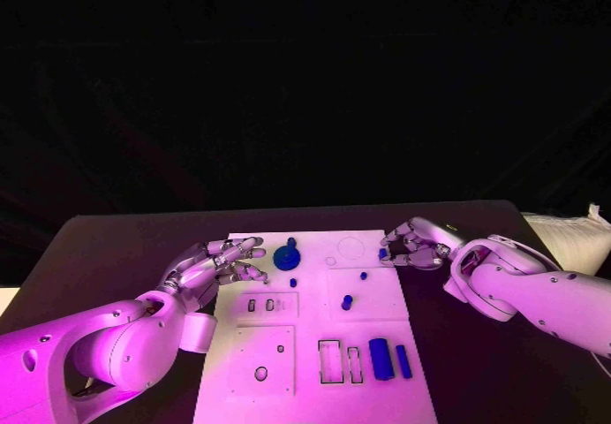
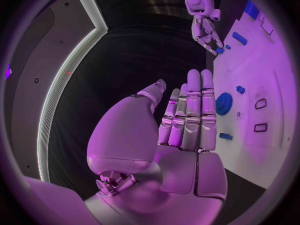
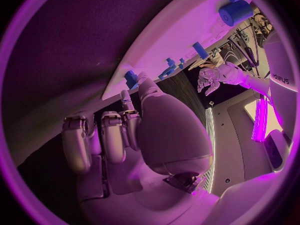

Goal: Assemble the parts on the task board

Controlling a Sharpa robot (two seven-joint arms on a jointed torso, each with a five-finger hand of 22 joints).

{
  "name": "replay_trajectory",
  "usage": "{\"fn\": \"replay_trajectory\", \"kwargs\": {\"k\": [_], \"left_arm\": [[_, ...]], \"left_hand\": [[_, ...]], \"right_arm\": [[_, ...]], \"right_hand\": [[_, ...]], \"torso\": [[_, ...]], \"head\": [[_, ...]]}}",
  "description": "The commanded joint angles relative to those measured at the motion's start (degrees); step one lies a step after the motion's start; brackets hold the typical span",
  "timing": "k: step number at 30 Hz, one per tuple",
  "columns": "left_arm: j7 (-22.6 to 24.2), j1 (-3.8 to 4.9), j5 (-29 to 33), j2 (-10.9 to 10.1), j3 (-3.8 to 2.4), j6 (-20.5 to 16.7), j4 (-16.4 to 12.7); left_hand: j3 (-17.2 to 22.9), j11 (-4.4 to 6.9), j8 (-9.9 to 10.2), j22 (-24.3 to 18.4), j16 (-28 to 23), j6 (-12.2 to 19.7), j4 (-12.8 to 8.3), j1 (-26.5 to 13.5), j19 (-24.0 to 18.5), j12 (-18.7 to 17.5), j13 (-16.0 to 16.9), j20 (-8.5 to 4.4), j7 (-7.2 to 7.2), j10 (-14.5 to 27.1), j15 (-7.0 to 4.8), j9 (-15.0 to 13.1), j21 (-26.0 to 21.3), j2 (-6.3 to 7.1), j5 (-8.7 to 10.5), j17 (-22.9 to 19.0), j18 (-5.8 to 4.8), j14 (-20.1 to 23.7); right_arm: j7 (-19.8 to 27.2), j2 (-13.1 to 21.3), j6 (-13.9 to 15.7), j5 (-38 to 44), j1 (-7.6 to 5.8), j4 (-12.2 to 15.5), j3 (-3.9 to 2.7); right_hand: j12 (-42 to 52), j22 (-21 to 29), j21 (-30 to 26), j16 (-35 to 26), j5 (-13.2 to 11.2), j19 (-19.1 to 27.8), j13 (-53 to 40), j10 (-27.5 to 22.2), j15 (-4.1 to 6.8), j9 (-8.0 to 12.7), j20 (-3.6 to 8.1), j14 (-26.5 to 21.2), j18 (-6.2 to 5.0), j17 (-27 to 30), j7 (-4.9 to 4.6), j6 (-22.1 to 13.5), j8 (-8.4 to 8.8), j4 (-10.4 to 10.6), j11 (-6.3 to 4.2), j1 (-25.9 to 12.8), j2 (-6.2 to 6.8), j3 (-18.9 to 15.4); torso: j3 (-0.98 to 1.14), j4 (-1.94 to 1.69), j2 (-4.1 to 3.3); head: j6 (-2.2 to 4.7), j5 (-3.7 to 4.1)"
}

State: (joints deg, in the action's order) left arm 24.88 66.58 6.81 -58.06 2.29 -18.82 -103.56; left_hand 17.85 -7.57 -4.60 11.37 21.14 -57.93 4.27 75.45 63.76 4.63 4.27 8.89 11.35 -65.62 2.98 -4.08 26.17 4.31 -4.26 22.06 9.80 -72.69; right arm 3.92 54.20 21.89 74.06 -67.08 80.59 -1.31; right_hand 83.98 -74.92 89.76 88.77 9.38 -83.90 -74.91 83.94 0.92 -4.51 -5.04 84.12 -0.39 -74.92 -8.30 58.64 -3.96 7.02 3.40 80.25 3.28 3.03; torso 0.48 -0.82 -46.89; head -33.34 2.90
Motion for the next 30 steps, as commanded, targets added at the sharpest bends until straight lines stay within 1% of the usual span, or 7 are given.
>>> {"fn": "replay_trajectory", "kwargs": {"k": [1, 4, 7, 14, 22, 30], "left_arm": [[0.0, 0.04, 0.1, 0.1, -0.03, 1.4, -0.1], [-0.1, 0.04, 0.1, 0.1, -0.03, 1.4, -0.1], [-0.1, 0.04, 0.1, 0.1, -0.03, 1.4, -0.1], [-0.2, 0.04, 0.1, 0.1, -0.03, 1.5, -0.2], [-0.2, 0.04, 0.1, 0.1, -0.03, 1.5, -0.2], [-0.2, 0.04, 0.1, 0.1, -0.03, 1.5, -0.2]], "left_hand": [[0.0, 0.15, 0.2, 0.1, 0.2, 0.2, -0.3, 0.0, -0.3, -0.3, 0.1, -0.09, 0.12, 0.4, 0.04, 0.0, 0.3, -0.34, 0.3, 0.1, 0.51, 0.3], [0.0, 0.15, 0.2, 0.1, 0.2, 0.2, -0.3, 0.0, -0.3, -0.3, 0.1, -0.09, 0.12, 0.4, 0.04, 0.0, 0.3, -0.34, 0.3, 0.1, 0.51, 0.3], [0.0, 0.12, 0.2, 0.1, 0.2, 0.2, -0.3, -0.1, -0.4, -0.3, 0.1, -0.08, 0.16, 0.4, 0.06, 0.0, 0.3, -0.33, 0.32, 0.2, 0.5, 0.4], [0.0, 0.11, 0.2, 0.1, 0.2, 0.2, -0.3, -0.2, -0.4, -0.3, 0.1, -0.07, 0.17, 0.4, 0.07, 0.0, 0.3, -0.33, 0.33, 0.2, 0.5, 0.4], [0.0, 0.09, 0.2, 0.1, 0.2, 0.2, -0.3, -0.2, -0.4, -0.3, 0.1, -0.06, 0.18, 0.4, 0.08, 0.0, 0.3, -0.32, 0.34, 0.2, 0.49, 0.4], [0.0, 0.09, 0.2, 0.1, 0.2, 0.2, -0.3, -0.2, -0.4, -0.3, 0.1, -0.06, 0.18, 0.4, 0.08, 0.0, 0.3, -0.32, 0.34, 0.2, 0.49, 0.4]], "right_arm": [[0.5, -0.3, -1.4, -0.3, 0.06, -0.2, -0.02], [0.4, -0.5, -1.7, -0.3, 0.07, -0.3, -0.02], [0.4, -0.7, -2.0, -0.2, 0.07, -0.4, -0.02], [0.1, -1.2, -2.5, 0.0, 0.08, -0.7, -0.02], [-0.4, -1.5, -3.2, 0.4, 0.09, -1.2, -0.02], [-0.8, -1.7, -3.2, 0.9, 0.11, -1.5, -0.02]], "right_hand": [[0.4, -15.1, 0.2, 0.2, -0.5, -6.1, -12.0, 3.5, 0.0, -0.1, -0.23, 5.4, 0.39, -12.9, 0.09, 0.6, -0.37, 0.0, -0.09, 0.3, -0.9, 0.6], [0.5, -15.1, 0.2, 0.2, -1.3, -6.1, -12.1, 3.6, 0.12, -0.1, -0.11, 5.4, 0.39, -12.9, 0.2, 1.1, -0.33, -0.4, -0.2, 0.7, -1.32, 1.0], [0.6, -15.1, 0.2, 0.2, -1.6, -6.1, -12.2, 3.6, 0.21, -0.2, -0.04, 5.4, 0.39, -12.9, 0.32, 1.4, -0.33, -0.6, -0.3, 1.0, -1.58, 1.4], [0.8, -15.1, 0.2, 0.2, -1.5, -6.1, -12.3, 3.7, 0.39, -0.2, 0.13, 5.4, 0.39, -13.0, 0.57, 2.3, -0.37, -1.1, -0.53, 1.4, -2.08, 2.2], [0.8, -15.1, 0.2, 0.3, -1.5, -6.1, -12.3, 3.8, 0.49, -0.2, 0.22, 5.4, 0.39, -13.0, 0.74, 2.8, -0.43, -1.4, -0.68, 1.6, -2.25, 2.6], [0.9, -15.1, 0.2, 0.3, -1.4, -6.1, -12.4, 3.8, 0.64, -0.3, 0.36, 5.4, 0.39, -13.1, 0.98, 3.4, -0.48, -1.7, -0.89, 1.7, -2.62, 3.2]], "torso": [[0.01, 0.03, 0.02], [0.04, 0.01, 0.01], [0.04, 0.02, 0.02], [0.06, 0.02, -0.01], [0.07, 0.0, 0.0], [0.08, -0.01, 0.0]], "head": [[0.03, -0.02], [0.05, -0.01], [0.03, 0.0], [-0.07, 0.05], [-0.15, 0.07], [-0.28, -0.01]]}}
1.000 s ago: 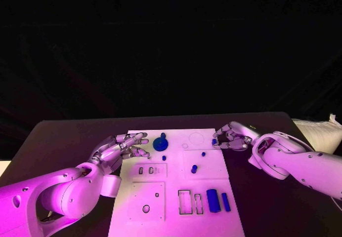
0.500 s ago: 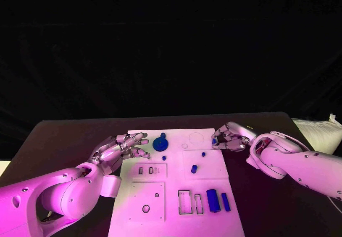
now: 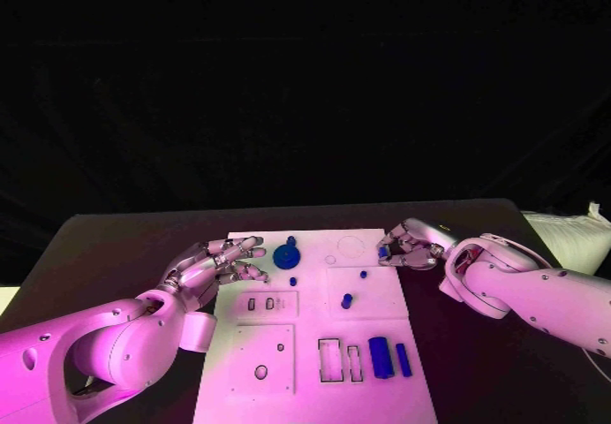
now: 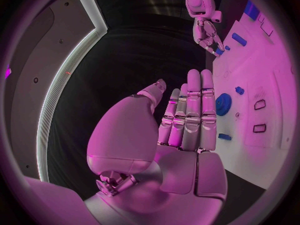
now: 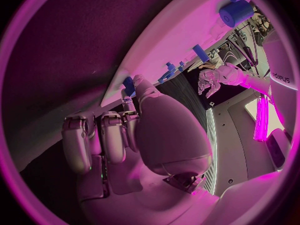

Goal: Assemble the parts on the task board

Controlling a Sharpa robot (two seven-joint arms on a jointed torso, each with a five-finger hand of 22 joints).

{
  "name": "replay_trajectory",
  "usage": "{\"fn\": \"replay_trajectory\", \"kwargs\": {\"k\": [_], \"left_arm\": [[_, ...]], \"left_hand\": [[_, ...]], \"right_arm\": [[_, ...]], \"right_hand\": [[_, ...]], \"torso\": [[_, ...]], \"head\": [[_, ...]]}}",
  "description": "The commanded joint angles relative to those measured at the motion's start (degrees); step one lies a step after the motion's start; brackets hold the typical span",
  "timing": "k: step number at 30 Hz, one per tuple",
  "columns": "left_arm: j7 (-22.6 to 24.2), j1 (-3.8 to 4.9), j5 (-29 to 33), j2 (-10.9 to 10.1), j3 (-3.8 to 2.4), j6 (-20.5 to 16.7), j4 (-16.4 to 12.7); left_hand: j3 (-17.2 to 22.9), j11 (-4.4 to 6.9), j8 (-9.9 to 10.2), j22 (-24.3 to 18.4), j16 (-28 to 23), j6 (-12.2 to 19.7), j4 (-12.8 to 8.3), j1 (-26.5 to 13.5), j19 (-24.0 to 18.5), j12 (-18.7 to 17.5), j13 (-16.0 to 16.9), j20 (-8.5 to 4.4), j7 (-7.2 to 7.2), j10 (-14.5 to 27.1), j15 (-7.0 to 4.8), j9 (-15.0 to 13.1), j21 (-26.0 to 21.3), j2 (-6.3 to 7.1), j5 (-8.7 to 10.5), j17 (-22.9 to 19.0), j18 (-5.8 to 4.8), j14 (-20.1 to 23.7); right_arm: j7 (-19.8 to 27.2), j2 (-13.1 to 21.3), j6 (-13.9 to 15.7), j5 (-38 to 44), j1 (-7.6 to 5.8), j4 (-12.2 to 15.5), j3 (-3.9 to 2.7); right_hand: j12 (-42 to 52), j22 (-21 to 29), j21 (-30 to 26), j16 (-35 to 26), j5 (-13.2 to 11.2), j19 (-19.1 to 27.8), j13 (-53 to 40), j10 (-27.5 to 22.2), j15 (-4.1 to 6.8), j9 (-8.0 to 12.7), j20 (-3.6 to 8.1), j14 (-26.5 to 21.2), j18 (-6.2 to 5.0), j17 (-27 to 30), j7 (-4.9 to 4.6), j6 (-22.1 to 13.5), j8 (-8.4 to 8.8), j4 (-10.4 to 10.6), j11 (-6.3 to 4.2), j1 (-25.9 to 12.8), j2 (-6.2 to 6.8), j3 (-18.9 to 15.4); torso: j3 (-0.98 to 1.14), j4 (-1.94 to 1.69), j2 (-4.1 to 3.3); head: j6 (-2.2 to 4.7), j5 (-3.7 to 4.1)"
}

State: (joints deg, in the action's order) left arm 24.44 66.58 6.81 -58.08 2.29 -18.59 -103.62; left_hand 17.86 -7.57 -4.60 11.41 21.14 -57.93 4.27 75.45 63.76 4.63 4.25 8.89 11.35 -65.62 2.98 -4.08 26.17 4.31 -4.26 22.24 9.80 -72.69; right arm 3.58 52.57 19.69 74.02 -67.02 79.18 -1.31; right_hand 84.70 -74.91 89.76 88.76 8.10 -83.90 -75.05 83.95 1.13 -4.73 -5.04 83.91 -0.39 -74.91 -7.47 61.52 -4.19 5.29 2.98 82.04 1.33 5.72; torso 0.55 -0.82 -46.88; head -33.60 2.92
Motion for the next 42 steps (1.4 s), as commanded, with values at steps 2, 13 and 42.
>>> {"fn": "replay_trajectory", "kwargs": {"k": [2, 13, 42], "left_arm": [[0.2, 0.04, 0.1, 0.1, -0.03, 1.3, -0.1], [0.2, 0.04, 0.1, 0.1, -0.03, 1.2, -0.1], [1.0, 0.05, 0.1, 0.2, -0.03, 1.4, 3.6]], "left_hand": [[0.0, 0.09, 0.2, 0.0, 0.2, 0.2, -0.3, -0.2, -0.4, -0.3, 0.1, -0.06, 0.19, 0.4, 0.08, 0.0, 0.3, -0.32, 0.34, 0.0, 0.49, 0.4], [0.0, 0.09, 0.2, 0.0, 0.2, 0.2, -0.3, -0.2, -0.4, -0.3, 0.1, -0.06, 0.19, 0.4, 0.08, 0.0, 0.3, -0.32, 0.34, 0.0, 0.49, 0.4], [0.0, 0.07, 0.3, 0.1, 0.3, 0.3, -0.3, -0.3, -0.5, -0.3, 0.1, -0.04, 0.2, 0.5, 0.11, 0.0, 0.3, -0.35, 0.35, 0.2, 0.49, 0.5]], "right_arm": [[-0.4, -0.1, -0.8, 1.0, 0.05, -0.1, -0.02], [0.4, -0.3, 4.5, 0.9, 0.03, 0.0, -0.07], [-14.0, -10.7, 2.1, 10.1, -1.14, 11.9, 0.87]], "right_hand": [[0.2, -15.1, 0.2, 0.3, -0.1, -6.1, -12.3, 3.8, 0.51, -0.1, 0.43, 5.6, 0.39, -13.1, 0.29, 0.9, -0.34, -0.1, -0.6, 0.0, -0.9, 0.8], [0.8, -15.1, 0.2, 0.3, -2.1, -6.1, -12.6, 4.1, 1.96, -1.1, 1.67, 5.7, 0.39, -13.2, 2.42, 5.4, -2.36, -1.6, -2.38, 0.8, -3.57, 4.2], [0.2, -15.1, 0.2, 0.3, -3.0, -6.1, -12.4, 4.0, 2.33, -1.3, 2.19, 5.6, 0.39, -13.1, 2.64, 5.4, -2.46, -1.6, -2.66, -1.2, -3.09, 4.8]], "torso": [[0.0, -0.02, 0.0], [0.03, -0.08, 0.03], [-0.98, -0.95, 1.42]], "head": [[-0.08, 0.0], [-0.24, -0.11], [-2.29, -1.64]]}}
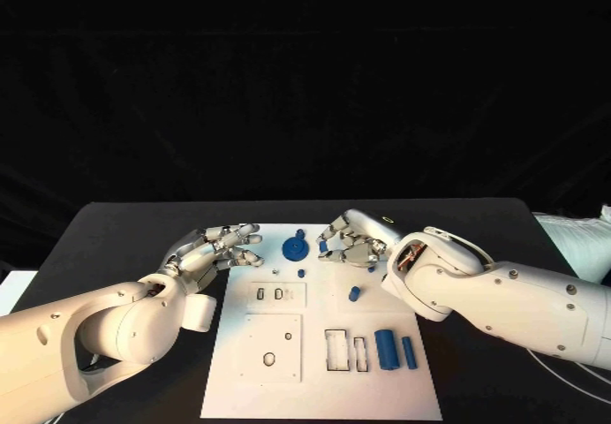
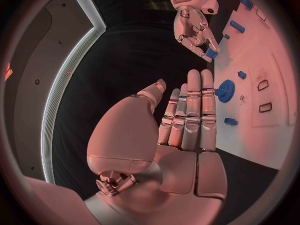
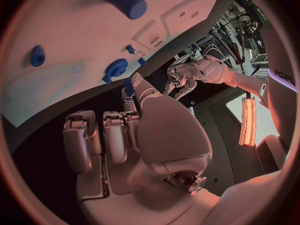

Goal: Assemble the parts on the task board

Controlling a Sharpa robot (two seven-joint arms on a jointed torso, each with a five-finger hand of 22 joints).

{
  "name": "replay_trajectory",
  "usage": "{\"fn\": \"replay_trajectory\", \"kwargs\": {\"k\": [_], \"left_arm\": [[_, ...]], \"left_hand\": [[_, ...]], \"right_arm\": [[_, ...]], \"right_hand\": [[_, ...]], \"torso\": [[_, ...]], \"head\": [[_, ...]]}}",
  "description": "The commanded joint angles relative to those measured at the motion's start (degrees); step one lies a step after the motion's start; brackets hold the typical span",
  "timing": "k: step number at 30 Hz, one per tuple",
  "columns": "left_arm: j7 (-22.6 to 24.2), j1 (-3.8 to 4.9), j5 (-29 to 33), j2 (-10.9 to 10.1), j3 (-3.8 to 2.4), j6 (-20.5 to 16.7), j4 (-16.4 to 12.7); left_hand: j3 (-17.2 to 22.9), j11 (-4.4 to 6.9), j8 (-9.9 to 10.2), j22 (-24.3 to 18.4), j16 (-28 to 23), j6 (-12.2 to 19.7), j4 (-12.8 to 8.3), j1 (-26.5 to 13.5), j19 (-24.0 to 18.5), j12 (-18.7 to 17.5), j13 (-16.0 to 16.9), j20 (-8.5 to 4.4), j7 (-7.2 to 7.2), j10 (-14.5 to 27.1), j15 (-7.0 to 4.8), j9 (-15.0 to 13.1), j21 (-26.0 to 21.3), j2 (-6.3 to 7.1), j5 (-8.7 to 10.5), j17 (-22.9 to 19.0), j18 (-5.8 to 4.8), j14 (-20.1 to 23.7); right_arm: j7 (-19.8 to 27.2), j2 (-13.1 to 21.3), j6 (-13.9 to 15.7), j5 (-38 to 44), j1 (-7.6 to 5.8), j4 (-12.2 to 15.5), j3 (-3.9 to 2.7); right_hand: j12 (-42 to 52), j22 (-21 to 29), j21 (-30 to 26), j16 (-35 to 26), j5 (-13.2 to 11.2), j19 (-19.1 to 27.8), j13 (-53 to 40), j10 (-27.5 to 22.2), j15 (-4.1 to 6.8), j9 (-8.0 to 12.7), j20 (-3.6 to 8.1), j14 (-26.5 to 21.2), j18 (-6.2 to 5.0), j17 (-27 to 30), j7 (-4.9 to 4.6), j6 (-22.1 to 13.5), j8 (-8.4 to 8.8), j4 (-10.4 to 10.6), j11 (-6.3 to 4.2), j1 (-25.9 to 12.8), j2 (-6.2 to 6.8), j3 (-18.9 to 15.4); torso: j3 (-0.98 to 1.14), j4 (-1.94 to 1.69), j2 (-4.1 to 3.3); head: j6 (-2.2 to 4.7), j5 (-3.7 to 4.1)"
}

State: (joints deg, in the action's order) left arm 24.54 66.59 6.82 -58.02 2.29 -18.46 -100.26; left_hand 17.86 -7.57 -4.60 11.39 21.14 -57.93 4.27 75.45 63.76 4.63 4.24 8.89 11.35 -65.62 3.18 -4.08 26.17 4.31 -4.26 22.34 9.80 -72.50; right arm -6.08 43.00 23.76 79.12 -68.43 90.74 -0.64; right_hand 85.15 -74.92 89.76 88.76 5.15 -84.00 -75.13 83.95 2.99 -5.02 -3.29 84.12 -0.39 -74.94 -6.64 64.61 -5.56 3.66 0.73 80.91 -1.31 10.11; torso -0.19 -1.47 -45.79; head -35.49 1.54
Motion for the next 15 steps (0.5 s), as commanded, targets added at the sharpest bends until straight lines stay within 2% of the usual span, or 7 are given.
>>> {"fn": "replay_trajectory", "kwargs": {"k": [1, 3, 5, 9, 15], "left_arm": [[0.9, 0.05, 0.1, 0.1, -0.03, 1.3, 0.3], [0.9, 0.05, 0.1, 0.1, -0.03, 1.3, 0.4], [1.0, 0.05, 0.2, 0.1, -0.03, 1.3, 0.5], [1.0, 0.05, 0.3, 0.1, -0.03, 1.3, 0.5], [1.0, 0.05, 0.3, 0.1, -0.04, 1.3, 0.4]], "left_hand": [[0.0, 0.08, 0.3, 0.1, 0.3, 0.3, -0.3, -0.3, -0.5, -0.3, 0.1, -0.04, 0.2, 0.5, -0.09, 0.0, 0.3, -0.35, 0.35, 0.1, 0.49, 0.3], [0.0, 0.08, 0.3, 0.1, 0.3, 0.3, -0.3, -0.3, -0.5, -0.3, 0.1, -0.04, 0.2, 0.5, -0.09, 0.0, 0.3, -0.35, 0.35, 0.1, 0.49, 0.3], [0.0, 0.08, 0.3, 0.1, 0.3, 0.3, -0.3, -0.3, -0.5, -0.3, 0.1, -0.04, 0.2, 0.5, -0.09, 0.0, 0.3, -0.35, 0.35, 0.1, 0.49, 0.3], [0.0, 0.08, 0.3, 0.1, 0.3, 0.3, -0.3, -0.3, -0.5, -0.3, 0.1, -0.04, 0.2, 0.5, -0.09, 0.0, 0.3, -0.35, 0.35, 0.1, 0.49, 0.3], [0.0, 0.08, 0.3, 0.1, 0.3, 0.3, -0.3, -0.3, -0.5, -0.3, 0.1, -0.04, 0.2, 0.5, -0.09, 0.0, 0.3, -0.35, 0.35, 0.1, 0.49, 0.3]], "right_arm": [[-4.7, -1.7, -2.1, 5.6, 0.41, 0.4, 0.32], [-5.4, -2.9, -2.5, 6.6, 0.75, 0.4, 0.54], [-5.9, -3.9, -2.9, 7.4, 1.06, 0.2, 0.75], [-6.8, -5.6, -3.5, 8.6, 1.84, -0.4, 1.23], [-7.5, -7.5, -4.3, 10.0, 2.85, -1.1, 1.56]], "right_hand": [[-0.2, -15.1, 0.2, 0.3, -0.1, -6.0, -12.3, 4.0, 0.47, -1.0, 0.44, 5.4, 0.39, -13.1, 1.81, 2.3, -1.09, 0.1, -0.41, 0.0, -0.45, 0.4], [-0.2, -15.1, 0.2, 0.2, -0.1, -6.0, -12.3, 4.0, 0.47, -1.0, 0.44, 5.4, 0.39, -13.0, 1.79, 2.3, -1.06, 0.1, -0.41, -0.1, -0.38, 0.4], [-0.3, -15.1, 0.2, 0.2, -0.1, -6.0, -12.3, 3.9, 0.46, -1.0, 0.45, 5.4, 0.39, -13.0, 1.78, 2.2, -1.04, 0.1, -0.4, -0.2, -0.32, 0.4], [-0.3, -15.1, 0.2, 0.2, -0.1, -6.0, -12.2, 3.9, 0.46, -1.0, 0.45, 5.4, 0.39, -12.9, 1.76, 2.2, -1.01, 0.1, -0.38, -0.3, -0.25, 0.4], [-0.4, -15.1, 0.2, 0.2, -0.1, -6.0, -12.2, 3.9, 0.44, -1.0, 0.45, 5.4, 0.39, -12.9, 1.72, 2.1, -0.96, 0.1, -0.36, -0.6, -0.15, 0.4]], "torso": [[-0.26, -0.31, 0.34], [-0.35, -0.39, 0.37], [-0.35, -0.41, 0.34], [-0.31, -0.38, 0.3], [-0.22, -0.29, 0.26]], "head": [[-0.46, -0.34], [-0.63, -0.42], [-0.68, -0.51], [-0.91, -0.79], [-1.28, -1.12]]}}
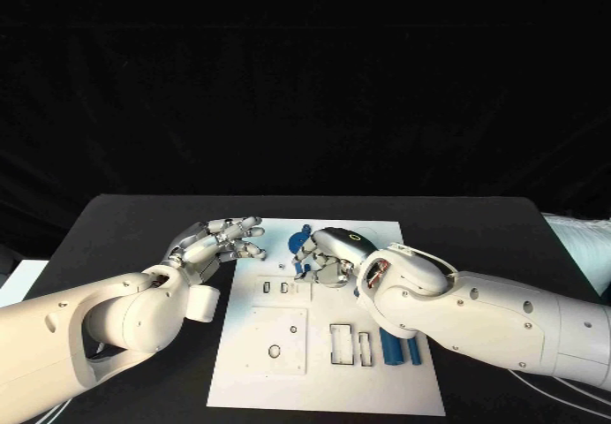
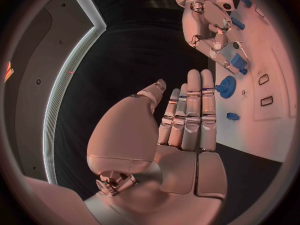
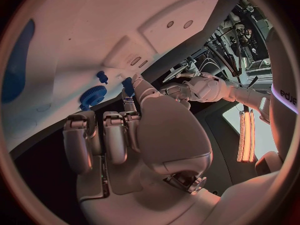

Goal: Assemble the parts on the task board

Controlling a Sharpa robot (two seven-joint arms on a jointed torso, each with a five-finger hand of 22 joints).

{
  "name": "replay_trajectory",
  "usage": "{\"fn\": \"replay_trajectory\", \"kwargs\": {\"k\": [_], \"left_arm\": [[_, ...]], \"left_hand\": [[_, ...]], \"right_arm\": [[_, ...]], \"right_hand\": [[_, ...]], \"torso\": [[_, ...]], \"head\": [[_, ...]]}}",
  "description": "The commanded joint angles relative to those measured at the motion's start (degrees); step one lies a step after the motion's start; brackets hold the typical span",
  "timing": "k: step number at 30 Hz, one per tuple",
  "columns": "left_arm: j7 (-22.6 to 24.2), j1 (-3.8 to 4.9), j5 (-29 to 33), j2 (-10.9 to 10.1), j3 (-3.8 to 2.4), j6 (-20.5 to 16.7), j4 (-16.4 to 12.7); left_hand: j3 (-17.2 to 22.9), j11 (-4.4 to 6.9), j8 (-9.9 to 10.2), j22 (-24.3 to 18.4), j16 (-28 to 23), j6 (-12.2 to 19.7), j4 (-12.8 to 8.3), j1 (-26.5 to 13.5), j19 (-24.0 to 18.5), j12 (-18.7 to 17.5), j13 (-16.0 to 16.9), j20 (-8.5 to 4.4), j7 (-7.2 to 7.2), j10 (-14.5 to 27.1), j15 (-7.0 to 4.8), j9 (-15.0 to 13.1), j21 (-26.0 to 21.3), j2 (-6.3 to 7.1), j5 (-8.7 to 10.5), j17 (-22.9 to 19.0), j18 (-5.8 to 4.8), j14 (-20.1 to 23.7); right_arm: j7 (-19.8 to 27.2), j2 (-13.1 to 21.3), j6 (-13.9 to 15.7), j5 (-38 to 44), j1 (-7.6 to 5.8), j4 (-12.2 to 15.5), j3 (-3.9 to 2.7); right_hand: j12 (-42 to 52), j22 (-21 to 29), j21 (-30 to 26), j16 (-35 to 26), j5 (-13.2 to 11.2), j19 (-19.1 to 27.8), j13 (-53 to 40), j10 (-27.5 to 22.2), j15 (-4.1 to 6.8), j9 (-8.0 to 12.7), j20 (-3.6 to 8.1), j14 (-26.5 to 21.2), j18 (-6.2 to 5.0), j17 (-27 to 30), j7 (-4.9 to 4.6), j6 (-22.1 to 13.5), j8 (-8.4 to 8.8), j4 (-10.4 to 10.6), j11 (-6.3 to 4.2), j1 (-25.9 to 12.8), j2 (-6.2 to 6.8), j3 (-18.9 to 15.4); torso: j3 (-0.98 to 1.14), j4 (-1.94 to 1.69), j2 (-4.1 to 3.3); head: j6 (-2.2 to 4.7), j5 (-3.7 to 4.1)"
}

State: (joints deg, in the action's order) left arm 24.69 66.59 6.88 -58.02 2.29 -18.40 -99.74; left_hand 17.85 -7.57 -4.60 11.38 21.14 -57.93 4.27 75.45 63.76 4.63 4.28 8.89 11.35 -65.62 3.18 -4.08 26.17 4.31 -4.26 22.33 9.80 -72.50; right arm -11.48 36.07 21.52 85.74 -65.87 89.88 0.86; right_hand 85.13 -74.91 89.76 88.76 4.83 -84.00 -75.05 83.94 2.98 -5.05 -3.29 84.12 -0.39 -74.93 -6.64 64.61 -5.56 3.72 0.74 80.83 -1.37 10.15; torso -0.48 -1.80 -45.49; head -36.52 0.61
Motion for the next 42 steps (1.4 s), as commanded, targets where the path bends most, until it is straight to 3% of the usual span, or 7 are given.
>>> {"fn": "replay_trajectory", "kwargs": {"k": [1, 13, 31, 42], "left_arm": [[0.8, 0.05, 0.2, 0.1, -0.04, 1.3, -0.2], [0.8, 0.05, 0.2, 0.2, -0.04, 1.4, -0.4], [0.6, 0.05, 0.2, 0.2, -0.04, 1.5, -0.5], [0.6, 0.05, 0.2, 0.2, -0.04, 1.6, -0.5]], "left_hand": [[0.0, 0.07, 0.3, 0.1, 0.3, 0.3, -0.3, -0.3, -0.5, -0.3, 0.1, -0.04, 0.2, 0.5, -0.09, 0.0, 0.3, -0.35, 0.35, 0.1, 0.49, 0.3], [0.0, 0.07, 0.3, 0.1, 0.3, 0.3, -0.3, -0.3, -0.5, -0.3, 0.1, -0.04, 0.2, 0.5, -0.09, 0.0, 0.3, -0.35, 0.35, 0.1, 0.49, 0.3], [0.0, 0.07, 0.3, 0.1, 0.3, 0.3, -0.3, -0.3, -0.5, -0.3, 0.1, -0.04, 0.2, 0.5, -0.09, 0.0, 0.3, -0.35, 0.35, 0.1, 0.49, 0.3], [0.0, 0.07, 0.3, 0.1, 0.3, 0.3, -0.3, -0.3, -0.5, -0.3, 0.1, -0.04, 0.2, 0.5, -0.09, 0.0, 0.3, -0.35, 0.35, 0.1, 0.49, 0.3]], "right_arm": [[-2.3, -1.0, -2.4, 3.7, 0.52, -0.4, 0.13], [-3.3, -2.2, -5.3, 4.7, 1.17, -0.7, 0.36], [-4.7, -2.5, -7.9, 5.1, 1.23, -1.0, 0.44], [-5.4, -2.5, -7.8, 6.1, 1.23, -1.0, 0.44]], "right_hand": [[-0.4, -15.1, 0.2, 0.2, 0.2, -6.0, -12.2, 3.9, 0.44, -1.0, 0.46, 5.4, 0.39, -12.9, 1.7, 2.1, -0.95, 0.1, -0.35, -0.6, -0.05, 0.4], [-0.5, -15.1, 0.2, 0.1, 0.2, -6.0, -12.3, 3.9, 0.38, -1.0, 0.43, 5.4, 0.39, -12.8, 1.62, 2.0, -0.83, 0.2, -0.27, -1.5, 0.38, 0.3], [-1.3, -15.1, 0.2, 0.0, 0.2, -6.0, -11.9, 3.5, 0.1, -0.7, 0.22, 5.3, 0.39, -12.5, 1.16, 1.0, -0.15, 0.7, 0.09, -3.4, 1.6, -0.2], [-6.0, -15.1, 0.2, 0.0, -0.1, -6.0, -9.6, 1.3, -0.74, -0.1, -0.42, 5.3, 0.39, -12.6, -0.12, -1.8, 1.52, 0.6, 1.13, -4.2, 3.26, -0.4]], "torso": [[0.07, 0.03, -0.03], [0.1, 0.04, 0.0], [0.09, 0.02, 0.01], [0.12, -0.01, -0.02]], "head": [[-0.31, -0.21], [-0.92, -0.53], [-1.19, -0.52], [-1.18, -0.4]]}}
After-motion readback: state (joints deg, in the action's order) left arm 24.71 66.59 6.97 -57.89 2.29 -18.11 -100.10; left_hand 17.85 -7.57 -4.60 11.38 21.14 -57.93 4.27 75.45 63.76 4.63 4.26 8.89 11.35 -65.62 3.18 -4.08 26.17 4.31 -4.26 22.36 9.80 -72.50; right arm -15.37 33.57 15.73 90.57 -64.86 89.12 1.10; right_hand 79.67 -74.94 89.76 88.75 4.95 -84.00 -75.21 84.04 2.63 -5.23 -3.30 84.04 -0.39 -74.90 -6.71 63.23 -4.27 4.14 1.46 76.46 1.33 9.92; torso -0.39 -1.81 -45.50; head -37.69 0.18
